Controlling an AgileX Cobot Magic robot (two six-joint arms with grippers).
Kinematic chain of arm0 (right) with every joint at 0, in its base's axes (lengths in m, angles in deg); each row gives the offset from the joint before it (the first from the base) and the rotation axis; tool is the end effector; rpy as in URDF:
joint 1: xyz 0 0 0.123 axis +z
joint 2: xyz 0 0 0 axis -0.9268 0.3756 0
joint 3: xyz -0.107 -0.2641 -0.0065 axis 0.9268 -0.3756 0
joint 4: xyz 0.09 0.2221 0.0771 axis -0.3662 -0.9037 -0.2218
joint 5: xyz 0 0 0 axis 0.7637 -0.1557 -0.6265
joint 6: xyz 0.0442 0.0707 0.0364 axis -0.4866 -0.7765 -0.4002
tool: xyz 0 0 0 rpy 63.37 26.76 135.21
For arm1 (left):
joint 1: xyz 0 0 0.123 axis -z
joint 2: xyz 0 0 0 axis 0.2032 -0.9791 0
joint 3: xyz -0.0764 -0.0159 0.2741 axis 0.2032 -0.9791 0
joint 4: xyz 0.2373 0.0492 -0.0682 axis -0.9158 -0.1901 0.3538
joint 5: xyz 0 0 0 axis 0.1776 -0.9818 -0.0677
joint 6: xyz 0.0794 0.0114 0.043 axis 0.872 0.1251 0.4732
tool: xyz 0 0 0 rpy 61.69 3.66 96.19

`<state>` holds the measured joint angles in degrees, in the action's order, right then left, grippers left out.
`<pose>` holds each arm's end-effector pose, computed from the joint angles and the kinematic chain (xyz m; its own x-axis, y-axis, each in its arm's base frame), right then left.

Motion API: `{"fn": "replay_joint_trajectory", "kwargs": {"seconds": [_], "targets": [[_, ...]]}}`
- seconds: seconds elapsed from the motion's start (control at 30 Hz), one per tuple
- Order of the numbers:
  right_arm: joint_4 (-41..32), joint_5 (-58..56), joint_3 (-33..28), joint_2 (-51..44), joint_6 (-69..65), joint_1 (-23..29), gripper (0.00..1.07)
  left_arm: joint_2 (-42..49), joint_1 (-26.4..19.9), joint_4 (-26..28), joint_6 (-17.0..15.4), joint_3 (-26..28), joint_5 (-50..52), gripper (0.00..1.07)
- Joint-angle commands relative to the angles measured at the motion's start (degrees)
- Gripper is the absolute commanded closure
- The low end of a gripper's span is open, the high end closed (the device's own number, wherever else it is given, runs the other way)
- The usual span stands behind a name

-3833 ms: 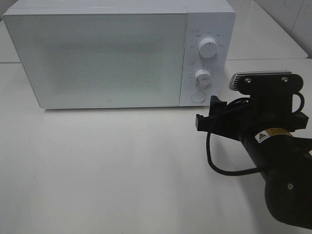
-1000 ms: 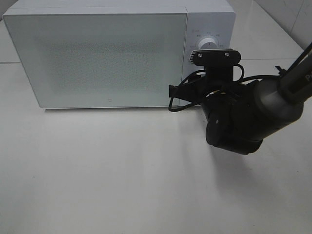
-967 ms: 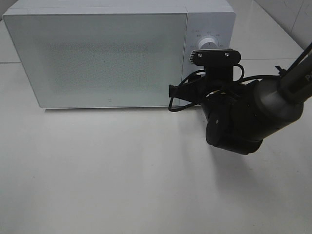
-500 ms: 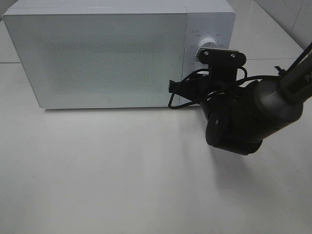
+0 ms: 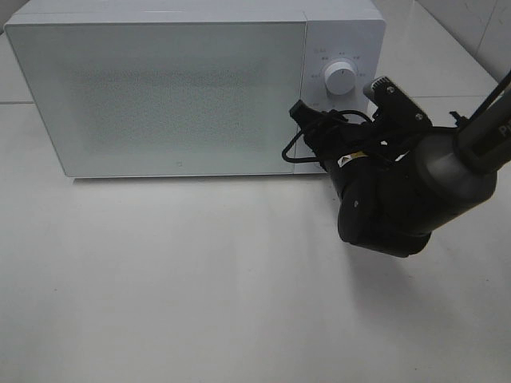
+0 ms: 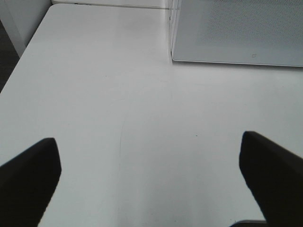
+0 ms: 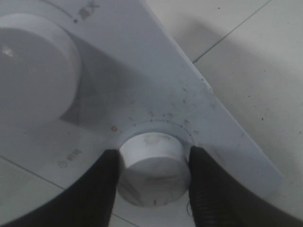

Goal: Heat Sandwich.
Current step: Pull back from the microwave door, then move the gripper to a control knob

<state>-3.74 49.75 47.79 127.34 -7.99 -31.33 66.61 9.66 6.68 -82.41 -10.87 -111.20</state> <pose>0.3203 0.1675 0.1186 -0.0814 0.6658 -0.7417 0.1257 0.7450 0.6551 -0.0087 -0.0040 0.2806 -0.4544 -0.0540 -0.8892 -0.0185 0.9985 -0.0513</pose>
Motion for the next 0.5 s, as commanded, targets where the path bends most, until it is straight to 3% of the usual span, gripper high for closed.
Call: {"fn": "replay_joint_trajectory", "kwargs": {"seconds": [0.03, 0.5], "targets": [[2.18, 2.01, 1.09, 0.06, -10.08, 0.0, 1.03, 1.32, 0.06, -0.06, 0.06, -0.11, 0.8, 0.09], [1.95, 2.92, 1.09, 0.06, -36.1, 0.0, 1.03, 1.32, 0.06, -0.06, 0.06, -0.11, 0.8, 0.09]]}}
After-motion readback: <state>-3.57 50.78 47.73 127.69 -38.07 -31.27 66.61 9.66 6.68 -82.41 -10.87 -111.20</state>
